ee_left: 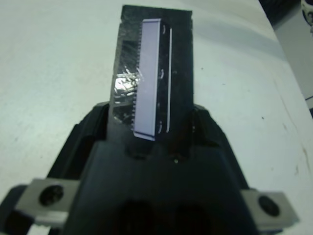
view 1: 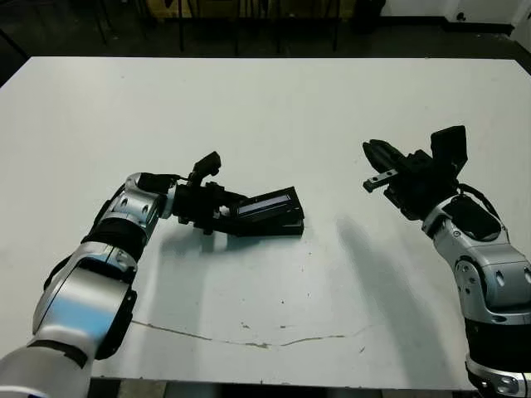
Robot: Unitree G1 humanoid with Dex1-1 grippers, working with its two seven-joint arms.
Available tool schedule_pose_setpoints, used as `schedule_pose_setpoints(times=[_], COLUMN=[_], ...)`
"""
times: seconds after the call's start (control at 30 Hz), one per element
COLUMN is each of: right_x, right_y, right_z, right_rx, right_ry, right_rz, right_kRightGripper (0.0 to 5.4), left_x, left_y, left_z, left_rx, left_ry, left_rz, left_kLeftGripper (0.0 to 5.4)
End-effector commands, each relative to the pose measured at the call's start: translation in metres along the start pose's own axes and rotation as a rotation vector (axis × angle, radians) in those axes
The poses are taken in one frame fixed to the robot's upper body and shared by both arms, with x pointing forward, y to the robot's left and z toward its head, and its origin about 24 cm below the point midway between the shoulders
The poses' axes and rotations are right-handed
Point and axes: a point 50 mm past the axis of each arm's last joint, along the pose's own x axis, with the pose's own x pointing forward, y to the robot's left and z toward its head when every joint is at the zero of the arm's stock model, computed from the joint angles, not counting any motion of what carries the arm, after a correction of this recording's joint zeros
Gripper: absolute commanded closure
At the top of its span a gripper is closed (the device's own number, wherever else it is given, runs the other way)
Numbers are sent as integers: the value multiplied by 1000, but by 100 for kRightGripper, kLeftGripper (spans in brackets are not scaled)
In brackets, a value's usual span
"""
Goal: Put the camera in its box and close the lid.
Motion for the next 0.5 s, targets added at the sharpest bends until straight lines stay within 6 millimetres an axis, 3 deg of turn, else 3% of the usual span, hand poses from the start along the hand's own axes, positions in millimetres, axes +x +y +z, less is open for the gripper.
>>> schedule_pose_setpoints(times=[0.03, 0.5], right_x=[0, -1], right_y=[-1, -1], right_z=[-6, -8], right_rx=[12, 14], right_ry=[36, 38], right_rz=[-5, -4], right_kRightGripper=[540, 540], left_x=[41, 39], left_y=[-15, -11], left_z=[-11, 25], left_rx=[-17, 156], left_ry=[88, 243], left_rz=[-134, -176], left_kLeftGripper=[258, 258])
